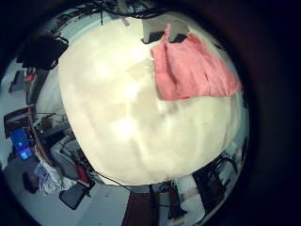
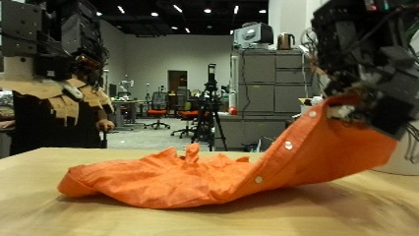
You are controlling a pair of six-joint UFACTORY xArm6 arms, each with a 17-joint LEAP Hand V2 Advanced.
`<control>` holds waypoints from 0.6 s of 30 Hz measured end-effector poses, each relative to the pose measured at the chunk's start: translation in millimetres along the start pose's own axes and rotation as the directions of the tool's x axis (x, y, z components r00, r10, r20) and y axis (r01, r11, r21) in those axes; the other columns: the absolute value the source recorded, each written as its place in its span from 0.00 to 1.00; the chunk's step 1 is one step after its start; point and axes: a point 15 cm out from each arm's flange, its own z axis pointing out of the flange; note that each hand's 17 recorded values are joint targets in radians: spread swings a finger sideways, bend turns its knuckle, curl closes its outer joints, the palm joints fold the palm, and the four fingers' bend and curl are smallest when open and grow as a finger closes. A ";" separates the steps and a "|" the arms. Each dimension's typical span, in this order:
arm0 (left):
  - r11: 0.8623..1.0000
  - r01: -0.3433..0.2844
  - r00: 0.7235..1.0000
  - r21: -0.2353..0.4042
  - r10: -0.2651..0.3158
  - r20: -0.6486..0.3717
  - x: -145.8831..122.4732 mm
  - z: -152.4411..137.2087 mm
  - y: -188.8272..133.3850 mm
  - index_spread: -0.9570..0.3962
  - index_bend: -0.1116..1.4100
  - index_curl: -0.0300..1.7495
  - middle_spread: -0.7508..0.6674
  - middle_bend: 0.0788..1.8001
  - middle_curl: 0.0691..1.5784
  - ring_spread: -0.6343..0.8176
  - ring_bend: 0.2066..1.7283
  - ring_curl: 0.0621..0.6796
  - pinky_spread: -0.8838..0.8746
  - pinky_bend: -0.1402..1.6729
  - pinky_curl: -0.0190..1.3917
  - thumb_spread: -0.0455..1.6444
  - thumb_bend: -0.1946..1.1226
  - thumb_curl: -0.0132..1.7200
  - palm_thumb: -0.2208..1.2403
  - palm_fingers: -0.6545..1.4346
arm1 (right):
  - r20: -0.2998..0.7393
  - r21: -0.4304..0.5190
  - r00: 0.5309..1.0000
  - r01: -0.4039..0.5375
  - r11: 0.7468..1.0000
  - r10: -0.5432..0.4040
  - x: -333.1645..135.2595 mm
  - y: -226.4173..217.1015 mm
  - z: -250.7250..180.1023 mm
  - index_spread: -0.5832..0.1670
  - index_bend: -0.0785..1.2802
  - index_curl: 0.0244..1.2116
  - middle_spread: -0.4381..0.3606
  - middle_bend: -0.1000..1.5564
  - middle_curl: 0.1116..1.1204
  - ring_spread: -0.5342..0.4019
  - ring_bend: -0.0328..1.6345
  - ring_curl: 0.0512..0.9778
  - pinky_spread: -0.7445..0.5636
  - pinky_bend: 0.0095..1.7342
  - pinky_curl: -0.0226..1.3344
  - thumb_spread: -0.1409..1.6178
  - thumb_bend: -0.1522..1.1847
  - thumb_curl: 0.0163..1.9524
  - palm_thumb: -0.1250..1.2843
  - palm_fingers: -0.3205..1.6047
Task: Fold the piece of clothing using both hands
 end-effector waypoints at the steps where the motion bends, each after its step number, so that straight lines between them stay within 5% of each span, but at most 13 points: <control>1: 1.000 0.010 1.000 -0.002 -0.010 -0.006 -5.3 2.6 3.7 0.72 0.18 0.17 0.73 0.06 0.13 0.82 0.10 0.29 0.81 0.22 0.24 0.75 0.14 0.18 0.47 0.30 | -0.006 0.006 1.000 0.021 1.000 -0.021 -10.6 -7.9 -20.2 0.35 0.75 0.73 0.32 0.78 0.72 0.33 0.81 0.66 0.25 0.65 0.51 0.76 0.15 0.29 0.89 0.73; 12: 0.998 0.062 0.997 0.009 -0.062 -0.038 -39.1 8.9 28.8 0.72 0.18 0.17 0.73 0.06 0.13 0.82 0.10 0.29 0.81 0.21 0.24 0.75 0.14 0.18 0.47 0.30 | -0.088 -0.010 0.957 0.275 0.961 -0.275 -128.9 -102.4 -52.8 0.36 0.74 0.77 0.32 0.77 0.77 0.33 0.82 0.68 0.27 0.67 0.52 0.76 0.12 0.32 0.89 0.72; 18: 0.996 0.083 0.995 0.020 -0.081 -0.059 -48.7 16.3 54.3 0.72 0.18 0.18 0.73 0.06 0.13 0.82 0.10 0.29 0.81 0.21 0.24 0.76 0.14 0.18 0.48 0.30 | -0.151 0.029 0.888 0.443 0.896 -0.434 -221.4 -134.4 -39.7 0.36 0.73 0.79 0.31 0.76 0.79 0.33 0.82 0.68 0.28 0.67 0.52 0.77 0.11 0.33 0.89 0.72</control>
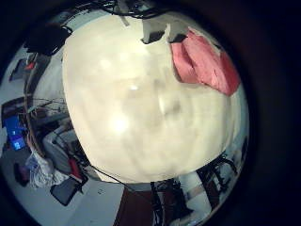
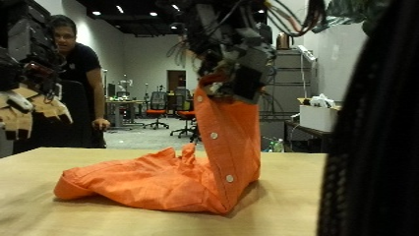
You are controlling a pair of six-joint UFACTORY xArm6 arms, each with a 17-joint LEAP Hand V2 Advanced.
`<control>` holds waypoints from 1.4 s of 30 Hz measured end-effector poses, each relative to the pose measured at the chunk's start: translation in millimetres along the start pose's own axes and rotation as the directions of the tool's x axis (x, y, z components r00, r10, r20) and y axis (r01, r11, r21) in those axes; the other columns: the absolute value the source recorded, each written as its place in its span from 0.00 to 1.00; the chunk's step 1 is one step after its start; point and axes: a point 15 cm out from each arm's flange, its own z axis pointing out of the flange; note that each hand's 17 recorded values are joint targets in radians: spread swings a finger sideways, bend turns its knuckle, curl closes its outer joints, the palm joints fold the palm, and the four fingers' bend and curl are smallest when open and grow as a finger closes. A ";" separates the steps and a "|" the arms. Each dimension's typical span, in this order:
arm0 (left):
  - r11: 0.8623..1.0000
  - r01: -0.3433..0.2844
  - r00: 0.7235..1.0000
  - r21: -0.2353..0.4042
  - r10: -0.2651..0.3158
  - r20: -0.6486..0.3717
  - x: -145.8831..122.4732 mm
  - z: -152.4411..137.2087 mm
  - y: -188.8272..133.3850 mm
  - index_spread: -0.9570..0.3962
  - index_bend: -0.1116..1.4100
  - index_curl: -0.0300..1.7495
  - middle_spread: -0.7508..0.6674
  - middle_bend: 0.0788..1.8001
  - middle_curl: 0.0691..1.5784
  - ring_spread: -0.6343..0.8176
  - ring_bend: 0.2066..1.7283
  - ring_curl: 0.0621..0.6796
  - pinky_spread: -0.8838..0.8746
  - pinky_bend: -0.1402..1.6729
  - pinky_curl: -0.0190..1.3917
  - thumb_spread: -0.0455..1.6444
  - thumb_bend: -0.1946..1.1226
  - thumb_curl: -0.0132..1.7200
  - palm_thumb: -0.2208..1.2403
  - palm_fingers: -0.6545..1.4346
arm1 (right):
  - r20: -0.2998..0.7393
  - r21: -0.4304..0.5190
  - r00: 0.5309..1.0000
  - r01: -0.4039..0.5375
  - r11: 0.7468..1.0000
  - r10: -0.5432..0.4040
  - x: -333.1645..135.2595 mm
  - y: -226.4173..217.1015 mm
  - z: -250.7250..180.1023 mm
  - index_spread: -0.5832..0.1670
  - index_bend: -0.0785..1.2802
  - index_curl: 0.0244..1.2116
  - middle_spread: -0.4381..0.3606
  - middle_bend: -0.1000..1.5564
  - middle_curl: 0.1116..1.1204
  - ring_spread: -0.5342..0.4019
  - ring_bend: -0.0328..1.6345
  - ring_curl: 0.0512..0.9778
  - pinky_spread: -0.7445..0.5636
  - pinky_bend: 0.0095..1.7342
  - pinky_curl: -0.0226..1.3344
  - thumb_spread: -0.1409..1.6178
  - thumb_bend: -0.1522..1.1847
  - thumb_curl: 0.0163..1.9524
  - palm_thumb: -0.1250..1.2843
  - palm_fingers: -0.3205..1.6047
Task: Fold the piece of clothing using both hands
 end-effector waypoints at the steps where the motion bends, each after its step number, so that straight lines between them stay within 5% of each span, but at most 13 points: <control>1: 1.000 0.008 1.000 0.001 -0.008 0.001 -0.5 0.6 2.2 0.72 0.18 0.18 0.73 0.06 0.13 0.82 0.10 0.29 0.81 0.21 0.24 0.75 0.14 0.18 0.48 0.30 | -0.023 0.034 0.999 0.041 0.999 -0.041 -14.9 -18.4 0.9 0.36 0.73 0.79 0.31 0.76 0.79 0.33 0.82 0.69 0.28 0.67 0.52 0.77 0.11 0.33 0.88 0.72; 12: 0.999 0.036 0.999 0.004 -0.036 -0.027 -15.2 12.8 31.0 0.71 0.18 0.18 0.73 0.06 0.13 0.82 0.10 0.28 0.81 0.21 0.24 0.75 0.14 0.18 0.49 0.30 | -0.085 0.205 0.980 0.194 0.959 -0.180 -88.8 -99.8 13.5 0.34 0.71 0.81 0.31 0.74 0.82 0.33 0.81 0.69 0.28 0.67 0.52 0.77 0.11 0.35 0.87 0.72; 15: 0.999 0.046 0.998 0.006 -0.046 -0.033 -16.8 16.5 39.9 0.71 0.18 0.18 0.73 0.06 0.13 0.82 0.10 0.28 0.81 0.21 0.24 0.75 0.14 0.18 0.49 0.30 | -0.087 0.217 0.976 0.212 0.953 -0.198 -100.9 -111.0 24.0 0.34 0.69 0.80 0.31 0.73 0.80 0.33 0.79 0.67 0.25 0.64 0.50 0.79 0.09 0.33 0.78 0.72; 18: 0.999 0.049 0.998 0.011 -0.049 -0.038 -22.6 18.3 45.1 0.71 0.18 0.18 0.73 0.06 0.13 0.82 0.10 0.28 0.81 0.21 0.24 0.76 0.14 0.18 0.49 0.30 | -0.096 0.226 0.973 0.228 0.947 -0.212 -107.8 -121.0 34.7 0.32 0.60 0.78 0.31 0.71 0.76 0.29 0.76 0.64 0.18 0.57 0.47 0.83 0.10 0.30 0.71 0.64; 20: 0.999 0.048 0.998 0.020 -0.047 -0.034 -22.9 16.8 47.1 0.71 0.18 0.18 0.73 0.06 0.13 0.82 0.10 0.28 0.81 0.21 0.24 0.76 0.14 0.18 0.49 0.30 | -0.096 0.224 0.973 0.229 0.947 -0.212 -108.1 -123.5 40.7 0.32 0.42 0.72 0.32 0.67 0.73 0.28 0.74 0.63 0.17 0.57 0.47 0.86 0.10 0.28 0.68 0.44; 22: 0.999 0.048 0.998 0.014 -0.047 -0.035 -21.5 19.9 49.3 0.71 0.18 0.18 0.73 0.06 0.13 0.82 0.10 0.28 0.81 0.21 0.24 0.76 0.14 0.18 0.49 0.30 | -0.096 0.233 0.974 0.224 0.946 -0.207 -106.6 -127.0 43.0 0.32 0.29 0.66 0.35 0.58 0.68 0.30 0.74 0.62 0.24 0.56 0.47 0.88 0.10 0.26 0.66 0.26; 28: 0.999 0.048 0.998 0.009 -0.047 -0.038 -17.9 24.6 53.4 0.71 0.18 0.18 0.73 0.06 0.13 0.82 0.10 0.28 0.81 0.21 0.24 0.76 0.14 0.18 0.49 0.30 | -0.095 0.298 0.986 0.159 0.941 -0.136 -86.4 -135.6 28.4 0.35 0.18 0.49 0.51 0.40 0.54 0.44 0.60 0.51 0.51 0.55 0.44 0.89 0.10 0.22 0.61 0.13; 36: 1.000 0.029 0.999 0.012 -0.029 -0.026 -13.1 21.8 47.5 0.71 0.18 0.18 0.72 0.06 0.13 0.82 0.10 0.28 0.81 0.22 0.24 0.76 0.14 0.18 0.49 0.30 | -0.104 0.390 0.993 0.092 0.916 -0.056 -42.7 -122.4 -32.1 0.37 0.17 0.36 0.65 0.27 0.39 0.67 0.46 0.37 0.80 0.50 0.37 0.87 0.12 0.20 0.63 0.14; 42: 1.000 0.001 1.000 0.019 -0.001 -0.005 -0.5 12.3 41.1 0.71 0.18 0.18 0.72 0.06 0.13 0.82 0.10 0.28 0.81 0.22 0.24 0.76 0.14 0.18 0.49 0.30 | -0.078 0.349 0.995 -0.023 0.937 0.054 6.0 -68.9 -66.1 0.35 0.20 0.33 0.66 0.27 0.34 0.72 0.42 0.32 0.88 0.42 0.31 0.86 0.12 0.20 0.67 0.18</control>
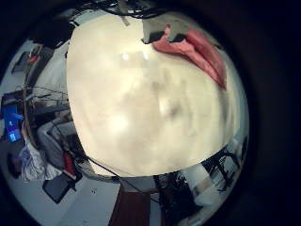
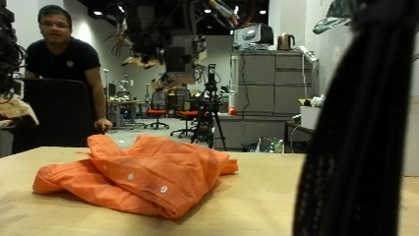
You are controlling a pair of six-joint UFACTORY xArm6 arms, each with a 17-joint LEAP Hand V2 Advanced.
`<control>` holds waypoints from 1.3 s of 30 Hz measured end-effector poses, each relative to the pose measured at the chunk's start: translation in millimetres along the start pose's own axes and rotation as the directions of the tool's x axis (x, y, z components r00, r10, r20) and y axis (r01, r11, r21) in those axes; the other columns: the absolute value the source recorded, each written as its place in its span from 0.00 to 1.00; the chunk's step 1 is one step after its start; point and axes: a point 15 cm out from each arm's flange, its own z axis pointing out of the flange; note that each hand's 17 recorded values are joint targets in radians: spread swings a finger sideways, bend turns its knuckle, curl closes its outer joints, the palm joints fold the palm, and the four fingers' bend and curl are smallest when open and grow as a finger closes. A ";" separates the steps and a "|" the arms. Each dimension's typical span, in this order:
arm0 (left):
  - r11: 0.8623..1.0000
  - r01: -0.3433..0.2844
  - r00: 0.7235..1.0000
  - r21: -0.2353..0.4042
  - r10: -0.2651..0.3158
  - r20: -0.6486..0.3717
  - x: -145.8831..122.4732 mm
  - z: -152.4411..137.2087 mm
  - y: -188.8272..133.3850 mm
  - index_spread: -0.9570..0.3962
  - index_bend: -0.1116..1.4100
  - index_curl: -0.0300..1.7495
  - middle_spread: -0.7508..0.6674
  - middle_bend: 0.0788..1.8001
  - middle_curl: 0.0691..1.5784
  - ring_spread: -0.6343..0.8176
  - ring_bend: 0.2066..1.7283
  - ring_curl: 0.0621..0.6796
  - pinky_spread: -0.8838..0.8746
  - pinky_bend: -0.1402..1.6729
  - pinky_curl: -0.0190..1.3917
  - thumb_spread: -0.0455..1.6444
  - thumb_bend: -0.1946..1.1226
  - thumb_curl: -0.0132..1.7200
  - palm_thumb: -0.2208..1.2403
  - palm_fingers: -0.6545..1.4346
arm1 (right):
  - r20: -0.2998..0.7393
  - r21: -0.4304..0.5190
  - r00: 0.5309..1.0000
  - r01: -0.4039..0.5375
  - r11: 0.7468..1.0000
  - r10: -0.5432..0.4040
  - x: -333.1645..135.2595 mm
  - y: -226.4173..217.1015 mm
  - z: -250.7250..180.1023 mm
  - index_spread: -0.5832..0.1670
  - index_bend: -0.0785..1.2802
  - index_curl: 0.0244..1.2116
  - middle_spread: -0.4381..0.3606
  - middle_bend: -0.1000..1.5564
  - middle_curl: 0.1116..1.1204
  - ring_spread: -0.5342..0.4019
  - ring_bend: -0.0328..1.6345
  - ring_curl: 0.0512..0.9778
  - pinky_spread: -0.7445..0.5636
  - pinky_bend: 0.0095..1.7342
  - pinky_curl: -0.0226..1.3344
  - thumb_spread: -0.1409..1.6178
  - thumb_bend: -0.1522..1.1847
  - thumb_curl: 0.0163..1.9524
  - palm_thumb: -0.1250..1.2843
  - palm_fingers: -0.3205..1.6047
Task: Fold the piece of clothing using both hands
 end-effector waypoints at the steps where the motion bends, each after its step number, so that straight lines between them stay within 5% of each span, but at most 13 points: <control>1: 1.000 -0.005 1.000 0.003 0.005 0.007 4.1 -2.8 -0.6 0.71 0.18 0.18 0.72 0.06 0.13 0.82 0.10 0.28 0.81 0.22 0.24 0.76 0.14 0.18 0.49 0.30 | -0.004 -0.015 1.000 -0.027 1.000 0.027 11.0 10.8 -12.1 0.35 0.20 0.32 0.65 0.26 0.33 0.72 0.41 0.31 0.89 0.41 0.30 0.86 0.11 0.20 0.67 0.19; 15: 0.995 -0.093 0.992 -0.034 0.096 0.081 88.8 -31.1 9.7 0.72 0.19 0.19 0.72 0.06 0.14 0.81 0.10 0.28 0.80 0.21 0.24 0.76 0.14 0.18 0.49 0.31 | 0.068 -0.222 0.975 -0.190 0.956 0.209 30.4 143.7 -131.4 0.38 0.19 0.29 0.62 0.24 0.28 0.76 0.32 0.24 0.91 0.28 0.23 0.85 0.11 0.18 0.63 0.23; 19: 0.991 -0.124 0.986 -0.059 0.129 0.105 123.9 -37.6 20.0 0.72 0.19 0.19 0.72 0.06 0.14 0.81 0.10 0.28 0.80 0.21 0.24 0.76 0.14 0.18 0.49 0.32 | 0.127 -0.372 0.950 -0.222 0.901 0.287 23.6 206.8 -125.8 0.38 0.20 0.29 0.61 0.22 0.26 0.76 0.30 0.23 0.90 0.26 0.22 0.86 0.10 0.17 0.60 0.23; 29: 0.986 -0.152 0.973 -0.073 0.162 0.166 179.8 -42.0 44.2 0.72 0.19 0.20 0.71 0.06 0.14 0.80 0.09 0.27 0.80 0.20 0.24 0.76 0.14 0.19 0.48 0.33 | 0.138 -0.560 0.914 -0.245 0.791 0.381 -4.2 326.2 -93.6 0.39 0.19 0.28 0.63 0.19 0.24 0.79 0.24 0.20 0.89 0.22 0.21 0.86 0.10 0.14 0.55 0.23; 39: 0.989 -0.086 0.980 -0.117 0.105 0.171 184.2 -25.6 45.8 0.72 0.19 0.21 0.71 0.06 0.15 0.80 0.09 0.27 0.79 0.19 0.24 0.75 0.14 0.19 0.48 0.34 | 0.143 -0.582 0.886 -0.285 0.762 0.440 -8.6 361.6 -81.0 0.38 0.19 0.26 0.63 0.18 0.24 0.81 0.21 0.19 0.88 0.19 0.21 0.86 0.10 0.12 0.51 0.25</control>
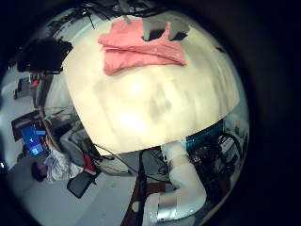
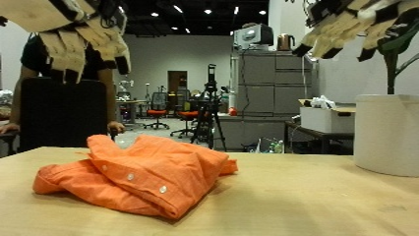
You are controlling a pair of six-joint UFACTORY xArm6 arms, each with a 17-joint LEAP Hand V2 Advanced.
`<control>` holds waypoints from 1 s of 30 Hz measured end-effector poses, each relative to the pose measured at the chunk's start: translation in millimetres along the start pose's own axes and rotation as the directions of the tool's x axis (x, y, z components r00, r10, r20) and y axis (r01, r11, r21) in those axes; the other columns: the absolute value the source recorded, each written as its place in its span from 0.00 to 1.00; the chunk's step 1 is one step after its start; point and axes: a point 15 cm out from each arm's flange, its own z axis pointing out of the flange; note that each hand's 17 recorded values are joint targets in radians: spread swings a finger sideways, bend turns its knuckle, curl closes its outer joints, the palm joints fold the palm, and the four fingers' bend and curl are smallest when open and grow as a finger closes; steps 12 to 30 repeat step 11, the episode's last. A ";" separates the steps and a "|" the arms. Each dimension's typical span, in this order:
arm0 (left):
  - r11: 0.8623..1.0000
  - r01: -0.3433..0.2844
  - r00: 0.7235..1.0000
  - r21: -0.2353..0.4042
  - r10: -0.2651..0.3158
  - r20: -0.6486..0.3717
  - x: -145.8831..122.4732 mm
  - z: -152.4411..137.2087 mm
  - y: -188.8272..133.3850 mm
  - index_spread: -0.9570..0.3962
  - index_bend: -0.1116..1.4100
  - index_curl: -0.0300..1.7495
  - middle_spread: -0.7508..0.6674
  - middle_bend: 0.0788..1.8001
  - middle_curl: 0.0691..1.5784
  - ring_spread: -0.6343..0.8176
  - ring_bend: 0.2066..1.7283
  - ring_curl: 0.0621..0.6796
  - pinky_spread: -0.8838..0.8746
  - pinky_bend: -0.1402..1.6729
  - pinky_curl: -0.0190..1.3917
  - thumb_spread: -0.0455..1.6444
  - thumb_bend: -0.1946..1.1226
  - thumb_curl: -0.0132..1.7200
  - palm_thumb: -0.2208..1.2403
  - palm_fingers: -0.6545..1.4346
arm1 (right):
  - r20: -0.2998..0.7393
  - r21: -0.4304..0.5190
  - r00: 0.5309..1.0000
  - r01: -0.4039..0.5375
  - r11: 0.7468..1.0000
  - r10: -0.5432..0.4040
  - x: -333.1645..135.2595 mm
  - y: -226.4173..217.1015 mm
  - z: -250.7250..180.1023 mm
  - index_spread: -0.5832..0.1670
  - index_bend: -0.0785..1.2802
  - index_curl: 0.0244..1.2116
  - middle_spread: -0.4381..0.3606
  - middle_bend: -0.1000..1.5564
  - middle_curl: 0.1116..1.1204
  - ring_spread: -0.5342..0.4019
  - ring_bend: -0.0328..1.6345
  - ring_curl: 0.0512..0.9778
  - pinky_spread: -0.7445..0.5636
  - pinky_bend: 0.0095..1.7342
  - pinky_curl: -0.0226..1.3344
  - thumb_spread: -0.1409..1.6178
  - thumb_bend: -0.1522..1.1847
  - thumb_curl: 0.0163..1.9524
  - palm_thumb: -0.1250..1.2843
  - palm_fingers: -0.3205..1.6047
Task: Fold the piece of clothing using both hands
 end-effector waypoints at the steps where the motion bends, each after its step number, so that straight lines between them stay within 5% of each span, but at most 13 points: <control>1: 1.000 0.010 1.000 -0.003 -0.010 -0.001 1.1 0.9 -1.0 0.72 0.19 0.21 0.71 0.06 0.15 0.80 0.09 0.27 0.79 0.19 0.24 0.75 0.14 0.19 0.48 0.34 | 0.002 -0.002 1.000 -0.010 1.000 0.010 3.0 0.0 0.7 0.38 0.19 0.26 0.63 0.18 0.24 0.81 0.20 0.19 0.88 0.18 0.21 0.86 0.10 0.12 0.51 0.25; 11: 0.998 0.060 0.996 -0.006 -0.060 -0.064 5.4 9.6 -4.3 0.72 0.19 0.21 0.70 0.06 0.15 0.80 0.09 0.27 0.79 0.19 0.24 0.75 0.14 0.19 0.48 0.34 | 0.040 0.007 0.999 -0.036 0.999 0.035 5.1 -4.8 2.4 0.37 0.19 0.26 0.64 0.18 0.23 0.82 0.18 0.19 0.87 0.15 0.22 0.86 0.11 0.11 0.48 0.26; 30: 0.998 0.060 0.996 -0.006 -0.060 -0.064 5.4 9.6 -4.3 0.72 0.19 0.21 0.70 0.06 0.15 0.80 0.09 0.27 0.79 0.19 0.24 0.75 0.14 0.19 0.48 0.34 | 0.040 0.007 0.999 -0.036 0.999 0.035 5.1 -4.8 2.4 0.37 0.19 0.26 0.64 0.18 0.23 0.82 0.18 0.19 0.87 0.15 0.22 0.86 0.11 0.11 0.48 0.26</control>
